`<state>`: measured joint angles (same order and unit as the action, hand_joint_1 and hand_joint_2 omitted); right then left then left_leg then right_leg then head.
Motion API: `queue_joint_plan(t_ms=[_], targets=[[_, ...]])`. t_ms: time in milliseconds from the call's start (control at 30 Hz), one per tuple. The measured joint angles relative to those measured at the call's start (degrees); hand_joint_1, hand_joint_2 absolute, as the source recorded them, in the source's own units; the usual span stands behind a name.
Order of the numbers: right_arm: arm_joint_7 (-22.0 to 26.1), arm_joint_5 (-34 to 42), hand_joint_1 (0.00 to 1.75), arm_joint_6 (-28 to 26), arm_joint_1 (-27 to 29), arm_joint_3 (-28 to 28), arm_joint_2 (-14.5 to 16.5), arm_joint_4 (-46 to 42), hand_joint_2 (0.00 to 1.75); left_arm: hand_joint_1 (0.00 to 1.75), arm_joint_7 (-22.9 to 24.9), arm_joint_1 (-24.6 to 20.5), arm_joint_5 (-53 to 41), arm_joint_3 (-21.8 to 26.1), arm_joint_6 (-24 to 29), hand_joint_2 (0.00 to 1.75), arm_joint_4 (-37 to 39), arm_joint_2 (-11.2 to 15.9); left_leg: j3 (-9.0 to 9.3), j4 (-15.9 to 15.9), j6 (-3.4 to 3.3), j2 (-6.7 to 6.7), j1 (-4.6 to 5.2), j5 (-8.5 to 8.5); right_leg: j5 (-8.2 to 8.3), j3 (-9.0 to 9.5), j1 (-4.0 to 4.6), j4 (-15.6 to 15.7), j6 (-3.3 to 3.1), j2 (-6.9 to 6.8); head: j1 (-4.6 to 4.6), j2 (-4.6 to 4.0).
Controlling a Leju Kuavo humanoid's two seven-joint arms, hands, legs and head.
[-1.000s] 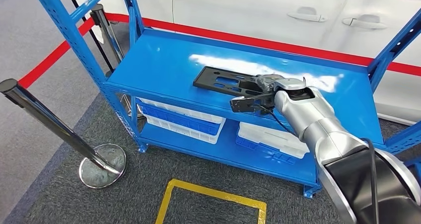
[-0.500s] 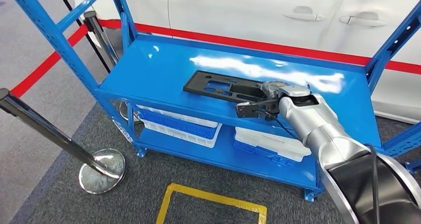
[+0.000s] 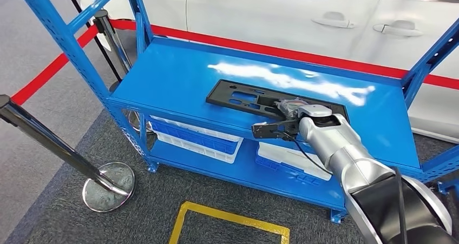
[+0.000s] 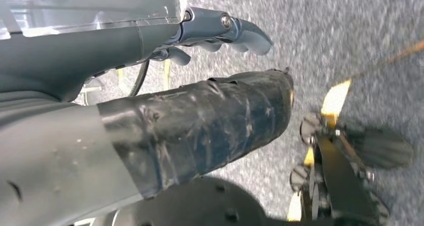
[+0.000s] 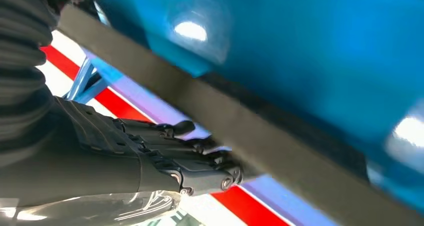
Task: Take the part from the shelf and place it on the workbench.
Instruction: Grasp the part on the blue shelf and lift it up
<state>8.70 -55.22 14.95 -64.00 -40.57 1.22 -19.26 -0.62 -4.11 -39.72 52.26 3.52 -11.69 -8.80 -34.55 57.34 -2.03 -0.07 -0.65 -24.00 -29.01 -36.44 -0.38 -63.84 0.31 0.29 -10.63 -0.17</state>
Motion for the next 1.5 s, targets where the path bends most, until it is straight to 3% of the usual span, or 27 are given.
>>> queue_joint_plan(t_ms=[67,100,133,167,200,267,333,400,467,800,1000,1133,1500], targets=[[0.36,0.08,1.75,-0.38,0.44,-0.08,-0.15,0.07,1.75,0.00,0.13,-0.07,-0.01,0.36,0.23,0.00,0.00,-0.02,0.06,0.03,-0.41,0.02,0.03,-0.14,-3.15,-3.72,-0.25,-7.44,0.51,0.00,0.01,0.00],[0.51,0.13,1.75,-0.68,0.79,-0.12,-0.22,0.11,1.75,0.00,0.17,-0.10,-0.03,0.53,0.31,0.00,0.00,-0.02,0.06,0.15,-0.51,0.01,0.02,-0.24,-3.80,-5.23,-0.49,-10.20,0.84,-0.01,0.01,0.00],[0.66,0.16,1.75,-1.00,1.06,-0.15,-0.28,0.15,1.75,0.00,0.17,-0.10,-0.04,0.66,0.35,0.00,0.00,-0.03,0.08,0.34,-0.56,-0.03,-0.03,-0.40,-3.39,-5.86,-0.79,-11.08,1.18,-0.03,0.01,0.00],[0.76,0.16,1.75,-1.26,1.19,-0.16,-0.32,0.17,1.75,0.00,0.17,-0.09,-0.05,0.74,0.37,0.00,0.00,-0.05,0.09,0.63,-0.56,-0.07,-0.11,-0.63,-1.96,-5.43,-1.14,-9.83,1.53,-0.09,0.01,0.00],[0.81,0.17,1.75,-1.39,1.18,-0.17,-0.36,0.17,1.75,0.00,0.13,-0.06,-0.06,0.78,0.37,0.00,0.00,-0.07,0.10,1.07,-0.45,-0.13,-0.21,-0.96,0.25,-3.90,-1.51,-6.44,1.91,-0.18,0.01,0.00],[0.89,0.25,1.75,-1.49,1.10,-0.22,-0.42,0.15,1.75,0.00,-0.06,-0.06,-0.18,0.84,0.35,0.00,-0.01,-0.03,-0.17,2.26,-0.04,-0.28,-0.17,-1.77,2.92,-0.60,-1.94,0.41,2.39,-0.30,-0.01,0.00],[0.98,0.54,1.75,-1.60,1.02,-0.27,-0.47,-0.02,1.75,0.00,-0.28,-0.13,-0.34,0.88,0.33,0.00,-0.02,0.05,-0.50,2.99,0.35,-0.40,0.16,-2.23,2.96,0.69,-1.92,2.96,1.99,-0.27,-0.10,0.00],[1.04,0.93,1.75,-1.80,0.85,-0.28,-0.50,-0.23,1.75,0.00,-0.37,-0.13,-0.44,0.94,0.27,0.00,-0.02,0.06,-0.42,2.95,0.49,-0.37,0.27,-2.27,2.85,0.82,-1.70,3.05,1.45,-0.19,-0.17,0.00],[0.93,1.13,1.75,-2.31,0.60,-0.28,-0.56,-0.33,1.75,0.00,-0.36,-0.13,-0.49,1.04,0.18,0.00,-0.02,0.04,-0.16,2.74,0.56,-0.32,0.19,-2.27,2.78,0.94,-1.48,3.07,1.36,-0.12,-0.17,0.00],[-0.57,-0.77,1.75,-7.41,0.17,-0.37,-0.72,-1.56,1.75,0.00,-0.40,-0.13,-1.03,1.83,-0.31,0.00,-0.02,-0.17,-0.07,2.37,1.14,-0.33,0.14,-2.03,2.82,1.00,-1.34,3.06,1.14,-0.17,-0.17,0.00],[-5.04,-5.54,1.75,-11.42,-3.25,-0.39,-0.69,-7.31,1.75,0.00,-0.60,-0.12,-1.27,2.54,-0.04,0.00,-0.02,-0.39,-0.35,2.40,1.29,-0.31,0.18,-1.93,3.02,0.69,-1.42,3.08,1.03,-0.06,-0.17,0.00],[-7.09,-8.42,1.75,-10.42,-5.59,-0.37,-0.91,-13.84,1.75,0.00,-0.86,-0.13,-1.92,2.83,0.63,1.75,-0.02,-0.49,-0.40,2.43,1.29,-0.29,0.22,-1.93,3.02,0.62,-1.42,3.10,1.02,-0.06,-0.17,0.00],[-7.02,-11.92,1.75,-3.75,-9.99,4.01,-3.47,-31.87,1.75,0.00,-2.51,-0.08,-3.68,3.90,1.37,1.75,-0.02,-0.61,-0.64,2.43,1.29,-0.31,0.22,-1.93,3.03,0.41,-1.42,3.11,1.00,-0.13,-0.17,0.00]])
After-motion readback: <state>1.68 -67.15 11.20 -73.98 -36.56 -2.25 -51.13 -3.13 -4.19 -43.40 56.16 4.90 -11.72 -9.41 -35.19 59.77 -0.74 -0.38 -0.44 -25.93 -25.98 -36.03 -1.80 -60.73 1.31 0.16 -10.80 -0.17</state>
